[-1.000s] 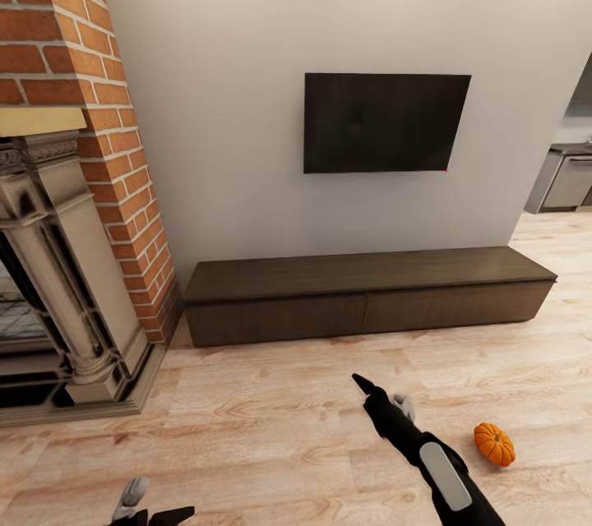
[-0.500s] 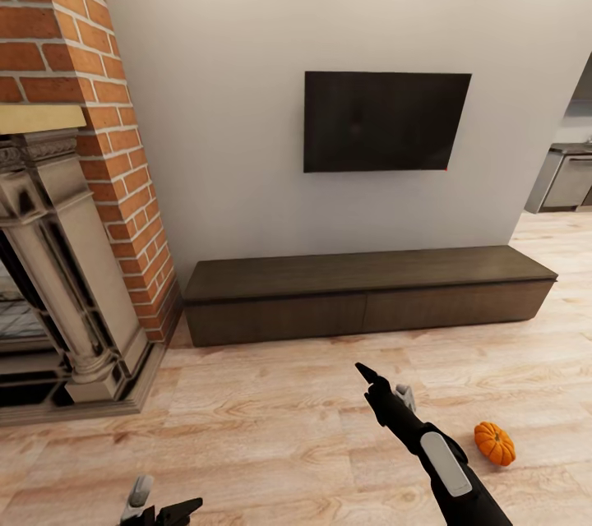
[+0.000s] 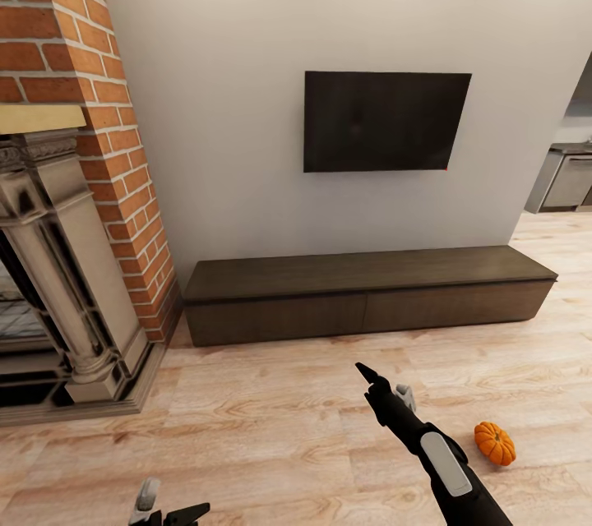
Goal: Place each of the two pumpkins and all three candles from the living room inside a cabinet in the living room (use any cabinet), then make sure every cabinet is closed, and position the cauldron so it is next to a table in the living room.
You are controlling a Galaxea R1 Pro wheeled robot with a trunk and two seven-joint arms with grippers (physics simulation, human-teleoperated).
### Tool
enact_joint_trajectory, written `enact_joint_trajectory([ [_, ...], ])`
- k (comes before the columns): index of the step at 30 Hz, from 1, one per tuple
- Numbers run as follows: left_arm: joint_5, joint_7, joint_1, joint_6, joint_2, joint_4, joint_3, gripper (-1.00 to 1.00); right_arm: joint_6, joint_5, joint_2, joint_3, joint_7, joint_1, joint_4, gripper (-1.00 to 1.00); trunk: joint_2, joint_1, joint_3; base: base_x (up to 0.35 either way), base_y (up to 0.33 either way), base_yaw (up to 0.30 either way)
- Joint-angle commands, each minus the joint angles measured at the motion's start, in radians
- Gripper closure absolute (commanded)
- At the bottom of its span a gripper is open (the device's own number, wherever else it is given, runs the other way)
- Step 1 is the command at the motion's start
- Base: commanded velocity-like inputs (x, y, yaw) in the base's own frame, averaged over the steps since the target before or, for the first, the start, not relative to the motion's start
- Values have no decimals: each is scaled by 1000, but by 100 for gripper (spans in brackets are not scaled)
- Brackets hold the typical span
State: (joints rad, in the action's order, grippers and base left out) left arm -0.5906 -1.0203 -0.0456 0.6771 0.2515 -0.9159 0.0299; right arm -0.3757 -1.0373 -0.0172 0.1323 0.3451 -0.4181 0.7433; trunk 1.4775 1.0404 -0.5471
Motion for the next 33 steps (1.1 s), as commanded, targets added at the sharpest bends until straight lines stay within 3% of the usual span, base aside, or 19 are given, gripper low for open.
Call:
enact_joint_trajectory([
  [1,-4,-17,0,6,1,0,-3,-100,-10,-7,-1,6,1,-1,0,-100,1,0,-1,0,0,0],
  [9,-2,-71,1,-3,2,0,-8,-100,-22,-6,-1,5,4,-1,-7,-100,1,0,-1,0,0,0],
  [13,-3,-82,1,-4,3,0,-10,-100,-28,-5,0,2,55,-4,-59,-100,1,0,-1,0,0,0],
  [18,-6,-206,-3,4,13,-53,0,-100,-43,-5,0,1,103,-44,-144,-100,1,0,-1,112,11,0],
  [21,-14,-249,-5,9,16,-83,4,-100,-61,-5,0,1,107,-61,-176,-100,1,0,-1,271,63,0],
  [33,-15,-266,-2,0,7,-83,3,-100,-63,-22,-7,3,134,-68,-186,-100,1,0,-1,64,9,0],
])
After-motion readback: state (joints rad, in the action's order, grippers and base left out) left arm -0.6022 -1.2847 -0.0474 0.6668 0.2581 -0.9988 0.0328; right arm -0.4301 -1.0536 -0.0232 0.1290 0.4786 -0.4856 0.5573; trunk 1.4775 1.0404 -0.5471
